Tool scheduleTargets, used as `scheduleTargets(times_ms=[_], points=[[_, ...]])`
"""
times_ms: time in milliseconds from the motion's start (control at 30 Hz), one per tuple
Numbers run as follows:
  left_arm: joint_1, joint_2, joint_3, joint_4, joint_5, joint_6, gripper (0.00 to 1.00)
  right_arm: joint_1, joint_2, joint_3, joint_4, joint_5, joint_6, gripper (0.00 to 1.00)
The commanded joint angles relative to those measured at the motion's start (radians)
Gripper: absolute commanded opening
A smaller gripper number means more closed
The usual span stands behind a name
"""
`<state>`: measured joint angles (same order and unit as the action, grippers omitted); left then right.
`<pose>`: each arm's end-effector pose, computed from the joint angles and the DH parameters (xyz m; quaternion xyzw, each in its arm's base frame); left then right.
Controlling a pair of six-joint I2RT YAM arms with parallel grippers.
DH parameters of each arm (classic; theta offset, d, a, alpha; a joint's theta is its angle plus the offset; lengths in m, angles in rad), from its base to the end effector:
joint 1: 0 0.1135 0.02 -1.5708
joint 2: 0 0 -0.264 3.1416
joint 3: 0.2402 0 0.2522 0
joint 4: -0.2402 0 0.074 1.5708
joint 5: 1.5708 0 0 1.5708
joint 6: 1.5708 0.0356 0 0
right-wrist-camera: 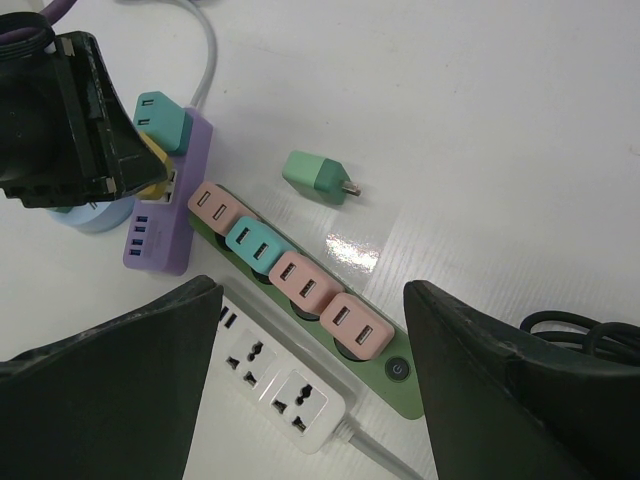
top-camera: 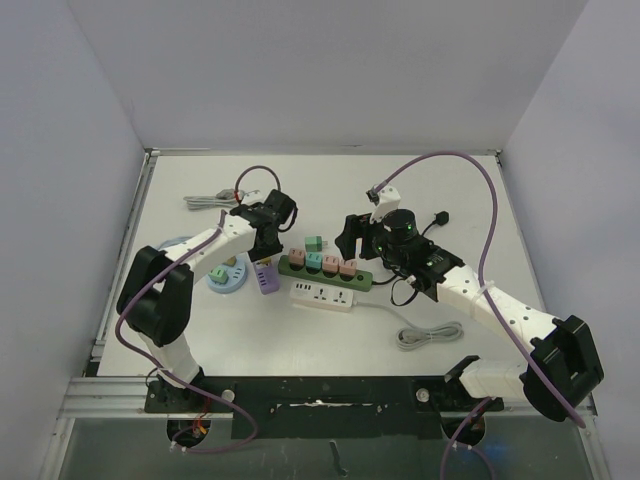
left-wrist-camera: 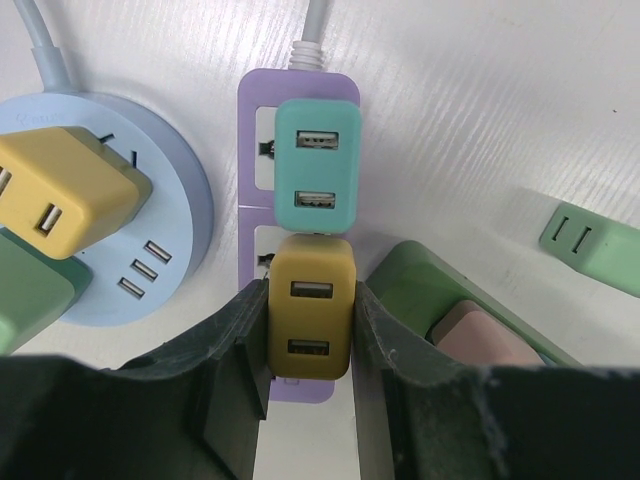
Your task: Insert the plug
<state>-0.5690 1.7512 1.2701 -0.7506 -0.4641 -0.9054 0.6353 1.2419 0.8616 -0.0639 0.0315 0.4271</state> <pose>0.3013 -0.1738 0.2132 -0.1988 0.9392 0.0574 0.2740 0.2288 0.1673 0.2810 -0.0795 0.8417 0.2590 0.4671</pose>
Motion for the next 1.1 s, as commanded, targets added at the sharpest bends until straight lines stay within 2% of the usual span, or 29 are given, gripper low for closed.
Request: scheduleTargets(times_ms=[0,167,567,767,1067], points=[[-0.011,0.037,0.022,0.055,-0.012,-0.021,0.1,-0.006,0.005,0.035,0.034,0.001,-0.012,0.75],[-0.018,0.017,-0.01,0.077,-0.027,-0.028,0.1,-0.008,0.005,0.034,0.035,0.004,-0.016,0.75],[-0.053,-0.015,-0.021,-0.039,-0.213,-0.089,0.09,-0.009,0.01,0.028,0.038,-0.002,-0.013,0.75],[-0.057,0.013,-0.039,-0.001,-0.144,-0.085,0.09,-0.011,0.009,0.028,0.037,-0.002,-0.011,0.75],[-0.063,0.009,-0.107,0.005,-0.141,-0.091,0.09,-0.012,0.002,0.019,0.035,0.001,-0.006,0.75]])
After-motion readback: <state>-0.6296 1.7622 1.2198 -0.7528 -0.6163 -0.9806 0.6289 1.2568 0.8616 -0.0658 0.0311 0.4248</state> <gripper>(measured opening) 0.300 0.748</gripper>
